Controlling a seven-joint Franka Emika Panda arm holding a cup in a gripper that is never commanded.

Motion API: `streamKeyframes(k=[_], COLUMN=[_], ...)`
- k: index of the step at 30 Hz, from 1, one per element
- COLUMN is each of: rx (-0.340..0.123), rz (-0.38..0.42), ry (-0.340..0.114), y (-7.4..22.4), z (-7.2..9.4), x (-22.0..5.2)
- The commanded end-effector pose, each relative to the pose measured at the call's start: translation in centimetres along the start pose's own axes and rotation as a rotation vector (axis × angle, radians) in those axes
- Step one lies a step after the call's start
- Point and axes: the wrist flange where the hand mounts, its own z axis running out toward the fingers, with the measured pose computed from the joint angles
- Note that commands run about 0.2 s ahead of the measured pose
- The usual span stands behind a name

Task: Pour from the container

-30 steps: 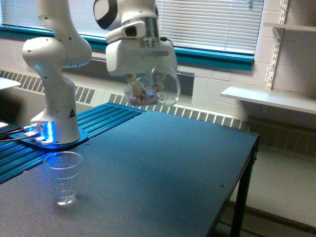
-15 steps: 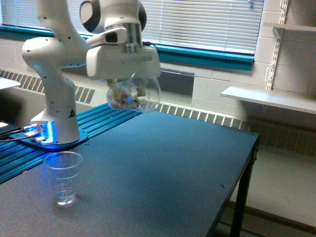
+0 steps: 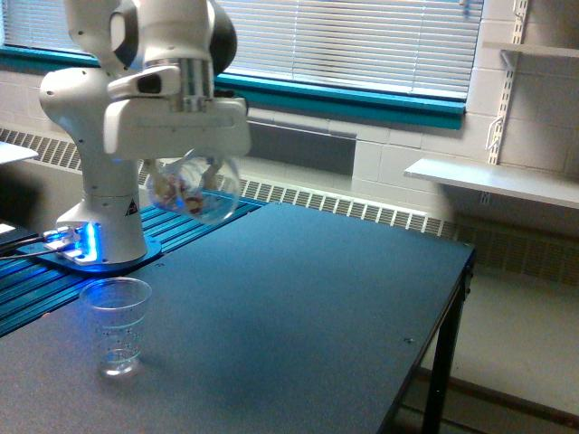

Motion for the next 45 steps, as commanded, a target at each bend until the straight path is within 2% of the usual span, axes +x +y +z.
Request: streamKeyframes(k=[1, 11, 22, 25, 36, 40, 45], rx=[-0.028, -0.063, -0.121, -0.123, -0.187, -0.201, -0.231], rz=[-0.013, 0.005, 0.020, 0.031, 0.075, 0.097, 0.111], ry=[-0.023, -0.074, -0.143, -0.158, -0.215, -0.249, -0.312], y=[2.6, 5.8, 9.1, 9.4, 11.9, 12.3, 13.0], z=[0.7, 1.6, 3.5, 3.7, 5.6, 6.2, 7.2], x=[-0.7, -1.8, -3.2, -3.2, -3.6, -3.8, -5.1])
